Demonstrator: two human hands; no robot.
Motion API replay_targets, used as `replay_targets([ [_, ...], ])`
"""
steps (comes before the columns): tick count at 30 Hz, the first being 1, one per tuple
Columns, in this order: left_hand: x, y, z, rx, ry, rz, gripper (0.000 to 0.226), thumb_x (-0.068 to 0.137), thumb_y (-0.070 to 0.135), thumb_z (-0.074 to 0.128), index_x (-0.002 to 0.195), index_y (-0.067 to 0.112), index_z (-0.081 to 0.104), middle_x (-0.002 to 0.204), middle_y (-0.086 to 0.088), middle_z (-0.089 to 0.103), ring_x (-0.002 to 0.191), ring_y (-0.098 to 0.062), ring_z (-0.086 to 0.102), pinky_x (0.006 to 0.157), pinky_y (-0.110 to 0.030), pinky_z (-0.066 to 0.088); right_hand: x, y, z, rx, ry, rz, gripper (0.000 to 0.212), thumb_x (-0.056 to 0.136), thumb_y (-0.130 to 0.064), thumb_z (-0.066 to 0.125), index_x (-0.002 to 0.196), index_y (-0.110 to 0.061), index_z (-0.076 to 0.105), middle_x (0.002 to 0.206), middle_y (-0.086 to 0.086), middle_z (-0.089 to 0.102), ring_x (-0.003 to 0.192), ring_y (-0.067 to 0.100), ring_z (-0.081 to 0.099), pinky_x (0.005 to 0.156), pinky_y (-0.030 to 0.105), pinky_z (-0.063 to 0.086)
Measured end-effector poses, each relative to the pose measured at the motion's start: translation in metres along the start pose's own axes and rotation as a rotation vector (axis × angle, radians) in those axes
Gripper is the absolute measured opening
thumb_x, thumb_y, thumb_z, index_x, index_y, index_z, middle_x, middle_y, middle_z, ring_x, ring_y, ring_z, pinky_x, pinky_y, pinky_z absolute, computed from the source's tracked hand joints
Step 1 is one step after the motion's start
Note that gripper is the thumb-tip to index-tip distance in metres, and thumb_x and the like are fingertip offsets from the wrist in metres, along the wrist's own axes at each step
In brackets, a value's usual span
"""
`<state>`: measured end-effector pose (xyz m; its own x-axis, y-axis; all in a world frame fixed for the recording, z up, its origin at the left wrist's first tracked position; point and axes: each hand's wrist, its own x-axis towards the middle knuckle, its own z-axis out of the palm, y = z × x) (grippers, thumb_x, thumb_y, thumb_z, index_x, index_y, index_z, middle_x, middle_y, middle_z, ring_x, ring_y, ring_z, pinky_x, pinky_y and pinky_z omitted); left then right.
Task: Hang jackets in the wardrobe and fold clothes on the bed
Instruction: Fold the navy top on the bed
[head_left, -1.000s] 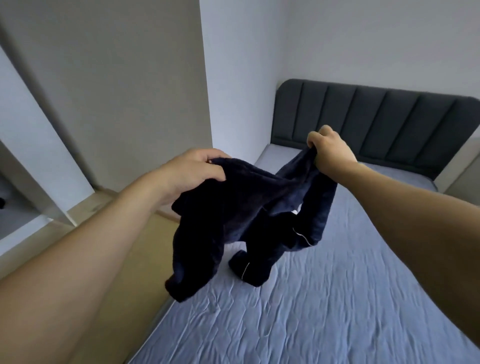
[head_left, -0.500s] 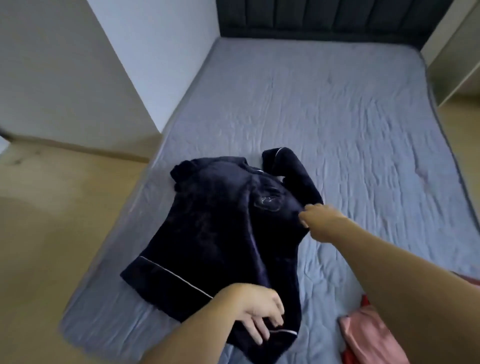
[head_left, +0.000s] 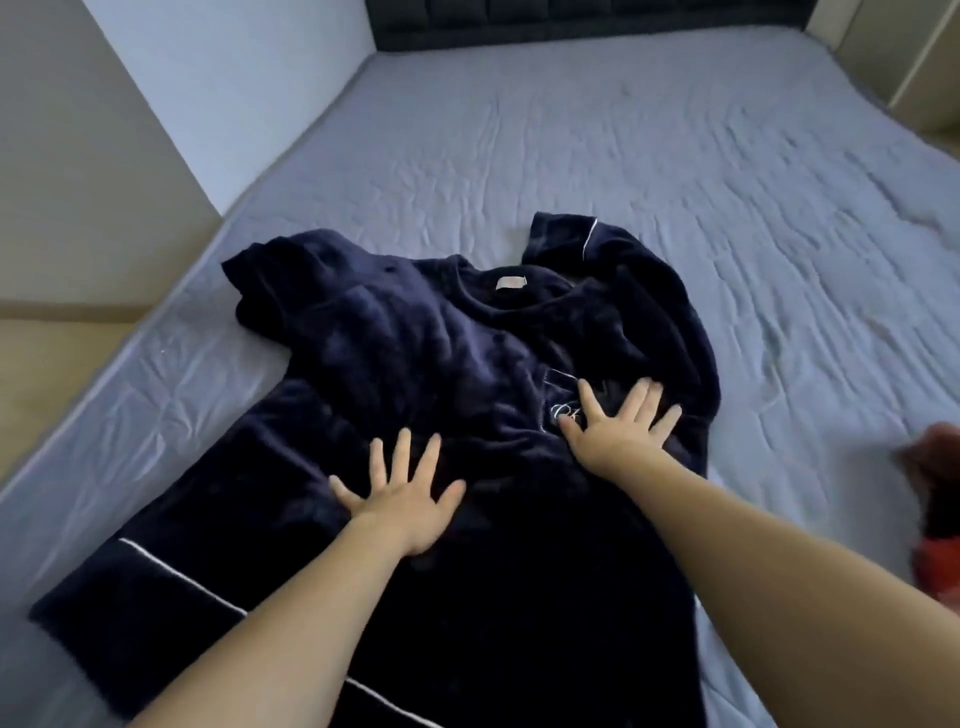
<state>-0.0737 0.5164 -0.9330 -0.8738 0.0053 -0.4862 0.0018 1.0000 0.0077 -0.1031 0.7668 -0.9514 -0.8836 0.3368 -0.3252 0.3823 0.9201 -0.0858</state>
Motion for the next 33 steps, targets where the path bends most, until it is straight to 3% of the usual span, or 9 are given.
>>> replay_targets([
  [2, 0.011, 0.005, 0.01, 0.089, -0.005, -0.039, 0.076, 0.089, 0.074, 0.014, 0.149, 0.043, -0.018, 0.16, 0.004, -0.027, 0.147, -0.035, -0.021, 0.101, -0.081, 0.003, 0.006, 0.0, 0.015, -0.026, 0.097, -0.015, 0.072, 0.086, -0.077, 0.009, 0.15, -0.046, -0.004, 0.153, 0.032, -0.02, 0.14, 0.044, -0.026, 0.105, 0.064, -0.021],
  [5, 0.026, 0.024, -0.032, 0.19, -0.041, -0.051, 0.074, 0.088, 0.057, 0.034, 0.153, 0.032, 0.01, 0.16, -0.009, 0.005, 0.14, -0.045, 0.021, 0.101, -0.069, 0.032, 0.011, 0.004, 0.005, 0.01, 0.155, -0.032, 0.074, 0.08, -0.084, 0.014, 0.146, -0.051, 0.014, 0.154, 0.025, 0.007, 0.142, 0.042, -0.001, 0.11, 0.063, -0.007],
  [9, 0.011, 0.061, -0.078, 0.246, 0.162, 0.084, 0.038, 0.082, 0.024, 0.043, 0.115, 0.016, 0.059, 0.125, -0.008, 0.058, 0.103, -0.03, 0.057, 0.09, -0.04, 0.048, 0.01, 0.031, -0.04, 0.15, 0.165, -0.058, 0.069, 0.083, -0.072, 0.04, 0.143, -0.04, 0.027, 0.144, 0.011, 0.031, 0.133, 0.035, 0.029, 0.108, 0.05, 0.022],
  [13, 0.025, 0.111, -0.093, -0.158, 0.319, 0.356, 0.028, 0.086, 0.015, 0.039, 0.111, 0.014, 0.051, 0.124, -0.009, 0.048, 0.111, -0.031, 0.047, 0.093, -0.042, 0.044, 0.032, 0.076, -0.099, 0.502, 0.245, 0.042, 0.064, 0.085, -0.039, 0.057, 0.141, -0.017, 0.035, 0.14, 0.015, 0.038, 0.126, 0.034, 0.041, 0.1, 0.04, 0.038],
  [18, 0.092, 0.181, -0.108, -0.533, 0.345, 0.422, 0.042, 0.092, 0.017, 0.037, 0.133, 0.021, 0.043, 0.143, -0.005, 0.036, 0.127, -0.029, 0.035, 0.101, -0.044, 0.037, 0.081, 0.102, -0.121, 0.592, 0.198, 0.073, 0.079, 0.084, -0.04, 0.062, 0.149, -0.012, 0.027, 0.148, 0.015, 0.034, 0.127, 0.034, 0.044, 0.101, 0.045, 0.044],
  [21, 0.133, 0.208, -0.073, -0.365, 0.228, 0.246, 0.058, 0.099, 0.048, 0.023, 0.154, 0.038, 0.009, 0.164, 0.002, 0.0, 0.149, -0.029, -0.005, 0.111, -0.068, 0.002, 0.121, 0.094, -0.12, 0.506, 0.257, -0.016, 0.089, 0.079, -0.054, 0.064, 0.148, -0.012, 0.027, 0.148, 0.014, 0.036, 0.13, 0.033, 0.042, 0.099, 0.042, 0.042],
  [25, 0.165, 0.218, -0.018, -0.041, 0.519, 0.191, 0.066, 0.093, 0.057, 0.009, 0.154, 0.035, -0.005, 0.164, -0.004, -0.01, 0.147, -0.034, -0.019, 0.094, -0.077, -0.021, 0.175, 0.057, -0.125, 0.503, 0.255, -0.131, 0.107, 0.063, -0.071, 0.072, 0.144, -0.013, 0.034, 0.141, 0.011, 0.045, 0.127, 0.031, 0.047, 0.095, 0.037, 0.043],
  [28, 0.17, 0.216, -0.016, -0.029, 0.552, 0.185, 0.067, 0.091, 0.057, 0.006, 0.153, 0.036, -0.006, 0.164, -0.005, -0.009, 0.147, -0.033, -0.019, 0.093, -0.076, -0.023, 0.203, 0.037, -0.128, 0.389, 0.267, -0.129, 0.048, 0.081, -0.035, 0.069, 0.116, -0.007, 0.054, 0.117, 0.015, 0.061, 0.098, 0.03, 0.057, 0.081, 0.033, 0.047],
  [33, 0.162, 0.213, -0.022, -0.039, 0.493, 0.189, 0.064, 0.095, 0.057, 0.009, 0.153, 0.036, -0.008, 0.163, -0.003, -0.012, 0.147, -0.033, -0.02, 0.099, -0.077, -0.016, 0.188, 0.084, -0.166, 1.2, 0.39, 0.194, 0.038, 0.089, -0.009, 0.047, 0.126, 0.0, 0.05, 0.091, 0.009, 0.053, 0.08, 0.024, 0.054, 0.069, 0.032, 0.046],
])
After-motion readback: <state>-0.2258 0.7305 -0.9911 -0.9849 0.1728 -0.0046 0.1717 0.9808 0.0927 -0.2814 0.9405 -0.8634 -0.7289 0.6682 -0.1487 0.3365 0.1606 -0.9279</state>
